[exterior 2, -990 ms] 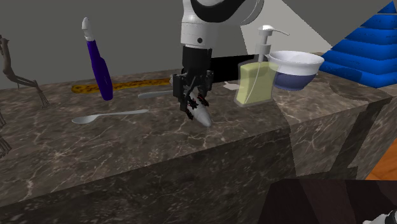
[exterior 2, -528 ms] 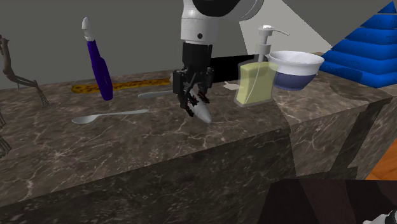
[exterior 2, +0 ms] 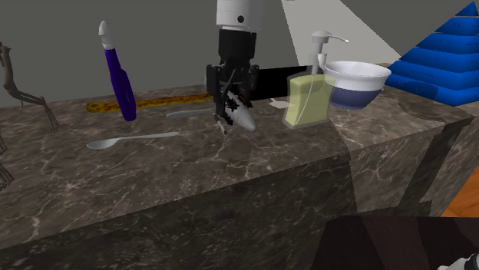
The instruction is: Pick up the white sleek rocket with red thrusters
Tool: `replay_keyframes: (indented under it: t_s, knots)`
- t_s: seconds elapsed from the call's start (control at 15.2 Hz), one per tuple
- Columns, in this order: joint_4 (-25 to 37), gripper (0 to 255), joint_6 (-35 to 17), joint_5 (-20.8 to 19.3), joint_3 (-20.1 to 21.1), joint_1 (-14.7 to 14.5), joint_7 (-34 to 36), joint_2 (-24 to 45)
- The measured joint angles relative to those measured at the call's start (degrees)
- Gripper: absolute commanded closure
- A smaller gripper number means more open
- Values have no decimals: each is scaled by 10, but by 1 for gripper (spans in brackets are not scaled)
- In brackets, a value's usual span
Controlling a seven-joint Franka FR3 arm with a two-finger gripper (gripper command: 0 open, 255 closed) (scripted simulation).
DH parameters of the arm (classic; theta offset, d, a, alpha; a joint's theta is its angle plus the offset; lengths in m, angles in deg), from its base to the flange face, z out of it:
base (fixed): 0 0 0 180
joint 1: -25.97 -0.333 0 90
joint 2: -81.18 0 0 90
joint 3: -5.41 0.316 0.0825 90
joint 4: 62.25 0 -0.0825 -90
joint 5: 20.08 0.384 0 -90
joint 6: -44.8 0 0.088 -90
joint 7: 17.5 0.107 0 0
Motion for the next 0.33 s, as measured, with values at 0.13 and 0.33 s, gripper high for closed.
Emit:
replay_keyframes:
  t_s: [0.13, 0.33]
  knots:
    - [15, 255, 16, -1, 0, 0, 4, -1]
    - [39, 255, 38, -1, -1, 1, 5, 0]
